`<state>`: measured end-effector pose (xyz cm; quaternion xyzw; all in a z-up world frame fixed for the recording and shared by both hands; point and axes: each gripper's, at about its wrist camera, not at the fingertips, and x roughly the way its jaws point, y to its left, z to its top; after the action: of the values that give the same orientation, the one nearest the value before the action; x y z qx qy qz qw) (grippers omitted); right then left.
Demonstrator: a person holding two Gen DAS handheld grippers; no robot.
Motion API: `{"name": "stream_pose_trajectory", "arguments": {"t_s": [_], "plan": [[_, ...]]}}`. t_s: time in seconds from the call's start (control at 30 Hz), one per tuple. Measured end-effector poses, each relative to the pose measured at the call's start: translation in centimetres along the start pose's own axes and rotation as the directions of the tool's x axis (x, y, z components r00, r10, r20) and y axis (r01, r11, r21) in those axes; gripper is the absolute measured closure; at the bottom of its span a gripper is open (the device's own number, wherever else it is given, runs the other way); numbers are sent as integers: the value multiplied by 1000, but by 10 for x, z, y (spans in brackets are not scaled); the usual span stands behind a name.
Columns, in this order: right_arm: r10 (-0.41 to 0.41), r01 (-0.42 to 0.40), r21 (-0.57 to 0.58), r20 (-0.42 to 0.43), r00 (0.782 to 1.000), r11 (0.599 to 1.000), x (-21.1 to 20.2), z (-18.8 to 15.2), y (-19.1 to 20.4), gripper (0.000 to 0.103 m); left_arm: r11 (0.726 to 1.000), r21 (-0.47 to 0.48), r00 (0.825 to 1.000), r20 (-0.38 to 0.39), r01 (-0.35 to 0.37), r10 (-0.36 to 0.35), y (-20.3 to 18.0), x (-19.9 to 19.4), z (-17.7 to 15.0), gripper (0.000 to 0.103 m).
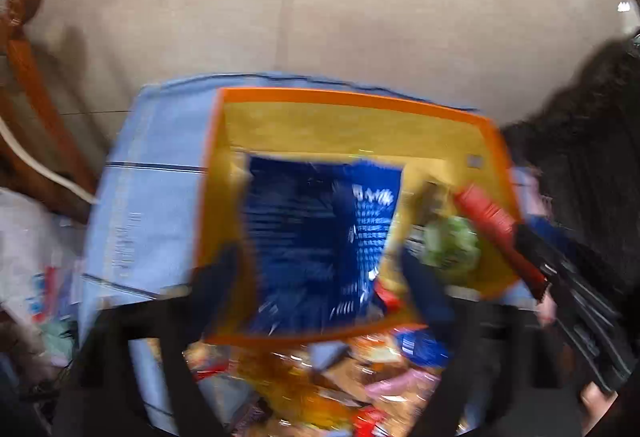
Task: Organize snacks
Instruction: 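Lower both snacks into the orange box and open both tools, then move both tools back over the snack pile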
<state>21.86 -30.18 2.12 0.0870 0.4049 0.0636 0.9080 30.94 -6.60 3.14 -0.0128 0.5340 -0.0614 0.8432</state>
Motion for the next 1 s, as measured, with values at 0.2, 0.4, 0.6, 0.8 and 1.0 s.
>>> {"name": "stream_pose_trajectory", "arguments": {"t_s": [0.2, 0.4, 0.6, 0.8, 1.0], "plan": [[36, -33, 67, -45, 998, 997, -9, -34, -19, 33, 1000, 24, 1000, -20, -12, 13, 7, -2, -20, 8], [53, -44, 79, -120, 991, 996, -35, -92, -29, 30, 1000, 5, 998, -54, -9, 9, 24, -19, -68, 8], [51, -25, 122, -222, 974, 992, -50, -157, -40, 26, 1000, 12, 992, -124, -19, 20, 41, -16, -138, 8], [63, -10, 165, -324, 944, 986, -54, -204, -41, 25, 999, 40, 972, -230, -33, 41, 56, 3, -213, 8], [88, -51, 106, -380, 921, 993, -53, -236, -10, 24, 998, 62, 959, -281, -25, 41, 59, 4, -250, 8]]}}
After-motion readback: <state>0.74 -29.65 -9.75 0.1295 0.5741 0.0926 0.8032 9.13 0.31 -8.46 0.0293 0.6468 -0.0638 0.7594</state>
